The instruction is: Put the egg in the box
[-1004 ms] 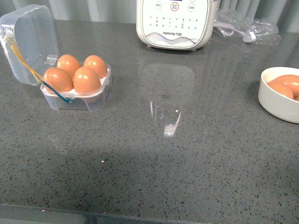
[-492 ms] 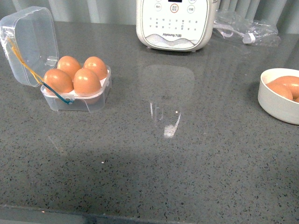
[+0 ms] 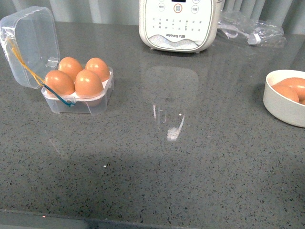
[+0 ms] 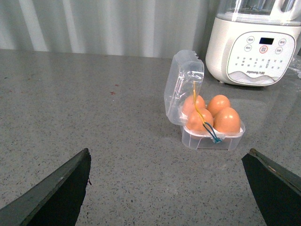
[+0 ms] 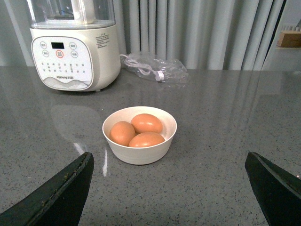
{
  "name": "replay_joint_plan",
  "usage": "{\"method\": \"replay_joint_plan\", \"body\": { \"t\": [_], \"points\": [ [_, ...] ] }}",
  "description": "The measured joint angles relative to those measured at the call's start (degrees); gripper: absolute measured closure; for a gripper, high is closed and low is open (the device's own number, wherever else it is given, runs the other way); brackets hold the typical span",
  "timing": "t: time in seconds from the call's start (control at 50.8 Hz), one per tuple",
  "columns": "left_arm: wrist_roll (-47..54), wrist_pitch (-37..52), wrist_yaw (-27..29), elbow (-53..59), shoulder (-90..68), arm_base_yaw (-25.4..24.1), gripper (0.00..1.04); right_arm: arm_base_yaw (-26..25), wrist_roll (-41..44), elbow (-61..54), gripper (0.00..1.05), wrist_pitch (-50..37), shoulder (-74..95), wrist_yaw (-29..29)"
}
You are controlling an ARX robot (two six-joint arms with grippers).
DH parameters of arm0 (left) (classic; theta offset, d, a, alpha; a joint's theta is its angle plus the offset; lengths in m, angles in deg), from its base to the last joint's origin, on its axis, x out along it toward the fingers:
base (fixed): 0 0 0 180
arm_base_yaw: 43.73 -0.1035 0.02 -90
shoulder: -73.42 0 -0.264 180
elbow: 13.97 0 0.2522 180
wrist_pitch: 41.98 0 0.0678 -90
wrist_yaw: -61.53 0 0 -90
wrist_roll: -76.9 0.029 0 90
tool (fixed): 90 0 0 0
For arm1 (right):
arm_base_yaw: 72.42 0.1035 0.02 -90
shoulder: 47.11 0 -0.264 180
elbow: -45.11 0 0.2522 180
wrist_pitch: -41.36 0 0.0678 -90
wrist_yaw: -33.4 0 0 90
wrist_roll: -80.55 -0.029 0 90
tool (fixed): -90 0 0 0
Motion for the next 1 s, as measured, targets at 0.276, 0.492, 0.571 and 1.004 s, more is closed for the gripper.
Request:
{"method": "replay_joint_plan", "body": {
  "t": [0.276, 0.492, 0.571, 1.004],
  "points": [
    [0.44, -28.59, -0.55, -15.39, -22.95, 0.33, 0.07, 0.02, 0.00, 0.00, 0.07, 0.00, 0.00, 0.00],
    [1.33, -24.52, -1.33, -17.44, -25.73, -1.07, 0.07, 0.02, 0.00, 0.00, 0.07, 0.00, 0.00, -0.02],
    [1.49, -21.22, -1.79, -17.57, -28.22, -1.99, 0.07, 0.02, 0.00, 0.00, 0.07, 0.00, 0.00, -0.02],
    [6.78, 10.58, -2.45, -32.06, -65.00, -8.68, 0.07, 0.02, 0.00, 0.00, 0.07, 0.00, 0.00, -0.02]
  ]
}}
